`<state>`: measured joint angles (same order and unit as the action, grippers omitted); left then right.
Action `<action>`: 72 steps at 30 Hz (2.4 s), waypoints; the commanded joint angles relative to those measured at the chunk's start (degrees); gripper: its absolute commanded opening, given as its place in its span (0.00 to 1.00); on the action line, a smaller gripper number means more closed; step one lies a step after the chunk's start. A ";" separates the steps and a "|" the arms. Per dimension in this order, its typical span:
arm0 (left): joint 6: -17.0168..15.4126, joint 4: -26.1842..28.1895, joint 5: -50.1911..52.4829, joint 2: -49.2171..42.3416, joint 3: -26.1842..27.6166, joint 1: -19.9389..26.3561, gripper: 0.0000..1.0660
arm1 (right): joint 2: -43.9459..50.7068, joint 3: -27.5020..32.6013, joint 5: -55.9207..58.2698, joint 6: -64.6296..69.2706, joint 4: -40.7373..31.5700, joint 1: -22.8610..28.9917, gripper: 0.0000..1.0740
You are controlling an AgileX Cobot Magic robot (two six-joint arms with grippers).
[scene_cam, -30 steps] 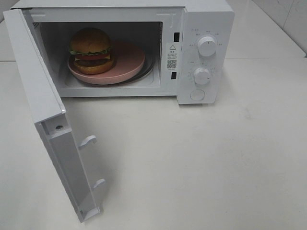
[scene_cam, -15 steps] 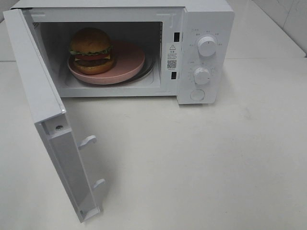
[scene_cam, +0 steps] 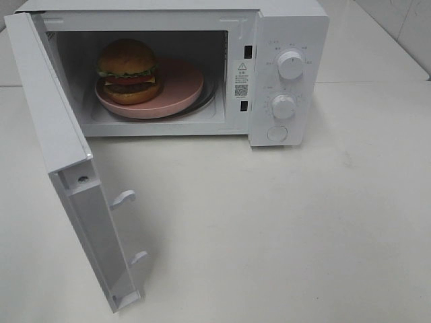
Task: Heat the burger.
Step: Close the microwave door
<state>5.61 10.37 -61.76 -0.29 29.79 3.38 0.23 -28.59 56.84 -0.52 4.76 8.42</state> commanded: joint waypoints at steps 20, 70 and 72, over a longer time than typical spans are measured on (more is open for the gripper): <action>-1.95 -2.06 20.45 19.42 0.40 0.11 0.04 | 1.49 0.11 -0.06 0.52 -0.06 -0.29 0.70; -16.67 -24.98 107.72 82.05 -10.66 -14.27 0.00 | 1.49 0.11 -0.06 0.80 -0.06 -0.29 0.70; -15.81 -23.43 108.52 82.91 -10.60 -15.58 0.00 | 1.49 0.11 -0.06 0.80 -0.06 -0.29 0.70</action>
<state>-11.12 -14.61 45.15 82.68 18.68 -11.63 0.23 -28.59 56.84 0.29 4.76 8.42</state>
